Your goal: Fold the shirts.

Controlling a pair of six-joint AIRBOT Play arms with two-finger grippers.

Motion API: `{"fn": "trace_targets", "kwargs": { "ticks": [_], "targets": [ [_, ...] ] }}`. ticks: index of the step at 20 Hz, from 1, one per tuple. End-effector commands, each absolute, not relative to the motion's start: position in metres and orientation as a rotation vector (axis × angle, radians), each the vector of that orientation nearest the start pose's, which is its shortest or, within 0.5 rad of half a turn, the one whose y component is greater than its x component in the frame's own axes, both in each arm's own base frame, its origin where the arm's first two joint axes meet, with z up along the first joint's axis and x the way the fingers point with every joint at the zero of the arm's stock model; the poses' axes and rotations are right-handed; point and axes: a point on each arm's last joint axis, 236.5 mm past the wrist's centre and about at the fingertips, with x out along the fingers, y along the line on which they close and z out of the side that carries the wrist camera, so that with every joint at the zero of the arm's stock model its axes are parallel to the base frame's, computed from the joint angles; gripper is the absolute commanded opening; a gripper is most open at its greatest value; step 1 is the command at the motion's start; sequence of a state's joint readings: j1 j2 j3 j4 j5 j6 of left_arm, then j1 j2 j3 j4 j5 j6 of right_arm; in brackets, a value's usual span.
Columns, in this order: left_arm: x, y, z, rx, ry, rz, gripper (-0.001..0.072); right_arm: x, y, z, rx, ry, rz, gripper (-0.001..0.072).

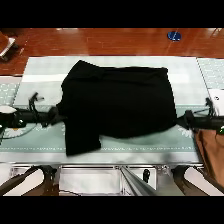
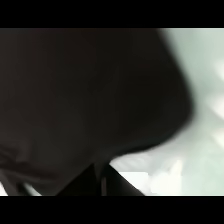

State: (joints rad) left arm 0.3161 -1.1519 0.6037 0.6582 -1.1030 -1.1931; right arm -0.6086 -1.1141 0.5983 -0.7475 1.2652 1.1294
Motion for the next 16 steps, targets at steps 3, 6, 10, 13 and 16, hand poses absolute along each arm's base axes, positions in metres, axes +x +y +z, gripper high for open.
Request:
{"fn": "trace_targets", "kwargs": {
  "ticks": [3, 6, 10, 13, 16],
  "targets": [
    [0.404, -0.065, 0.179, -0.789, 0.688, -0.435, 0.0024, 0.387, 0.009, 0.143, 0.714, 0.808, 0.274, 0.0021],
    [0.398, -0.039, 0.337, -0.569, 0.321, -0.366, 0.0024, 0.408, 0.037, 0.288, 0.521, 0.53, 0.344, 0.0021],
    [0.304, -0.022, 0.473, -0.24, 0.048, -0.201, 0.0024, 0.348, 0.038, 0.426, 0.225, 0.309, 0.287, 0.0021],
    [0.232, -0.025, 0.5, -0.097, -0.042, -0.103, 0.0024, 0.282, 0.029, 0.48, 0.102, 0.164, 0.177, 0.0021],
    [0.183, -0.019, 0.507, -0.006, -0.088, -0.003, 0.0024, 0.227, 0.034, 0.482, 0.04, 0.162, 0.135, 0.0021]
  ]
}}
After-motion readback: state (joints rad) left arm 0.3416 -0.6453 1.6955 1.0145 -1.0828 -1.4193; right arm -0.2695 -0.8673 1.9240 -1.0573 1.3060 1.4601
